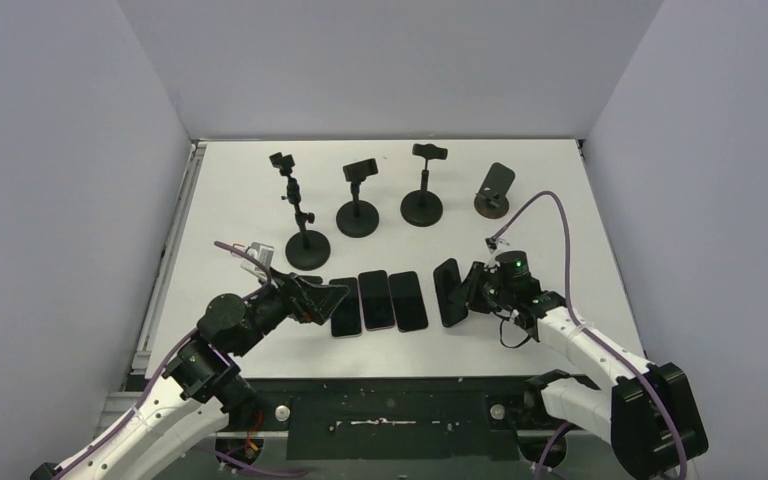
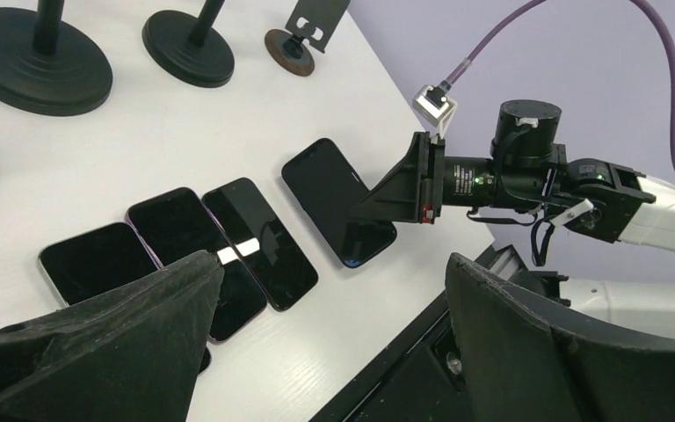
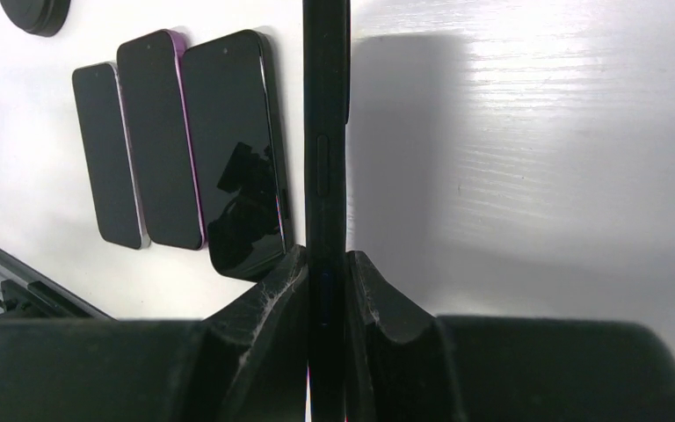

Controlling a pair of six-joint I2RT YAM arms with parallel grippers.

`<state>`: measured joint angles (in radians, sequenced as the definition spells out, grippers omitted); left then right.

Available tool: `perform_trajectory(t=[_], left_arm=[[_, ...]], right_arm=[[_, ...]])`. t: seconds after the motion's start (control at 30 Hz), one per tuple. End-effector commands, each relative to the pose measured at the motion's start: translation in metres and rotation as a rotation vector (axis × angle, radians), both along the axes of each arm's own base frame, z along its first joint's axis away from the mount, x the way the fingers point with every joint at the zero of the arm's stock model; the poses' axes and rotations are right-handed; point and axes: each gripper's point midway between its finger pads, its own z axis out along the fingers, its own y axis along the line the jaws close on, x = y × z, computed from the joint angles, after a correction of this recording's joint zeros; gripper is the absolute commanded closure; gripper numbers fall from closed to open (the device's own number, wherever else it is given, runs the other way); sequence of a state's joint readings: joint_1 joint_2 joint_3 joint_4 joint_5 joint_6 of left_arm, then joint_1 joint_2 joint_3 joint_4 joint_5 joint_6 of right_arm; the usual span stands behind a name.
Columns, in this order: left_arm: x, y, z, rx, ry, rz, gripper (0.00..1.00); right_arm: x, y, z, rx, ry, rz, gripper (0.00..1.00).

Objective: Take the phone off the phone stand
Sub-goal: Place the phone at the center of the board.

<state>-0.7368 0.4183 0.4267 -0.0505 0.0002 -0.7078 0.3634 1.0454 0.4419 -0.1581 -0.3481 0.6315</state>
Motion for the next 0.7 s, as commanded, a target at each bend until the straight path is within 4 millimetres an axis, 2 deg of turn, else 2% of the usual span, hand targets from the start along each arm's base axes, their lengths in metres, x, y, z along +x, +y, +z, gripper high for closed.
perform_trajectory(t=[0.0,0.4,0.67], left_arm=[[0.002,0.004,0.003,0.049,-0.06,0.005,0.03],[0.003,0.01,-0.002,0.088,-0.045,0.028,0.02],[0.003,0.012,-0.002,0.09,-0.052,0.034,0.03]], right_arm=[[0.024,0.015,0.027,0.065,-0.141,0.054,1.0],[0.025,0.009,0.001,0.06,-0.065,0.074,1.0],[0.018,0.015,-0.016,0.098,-0.005,0.115,1.0]])
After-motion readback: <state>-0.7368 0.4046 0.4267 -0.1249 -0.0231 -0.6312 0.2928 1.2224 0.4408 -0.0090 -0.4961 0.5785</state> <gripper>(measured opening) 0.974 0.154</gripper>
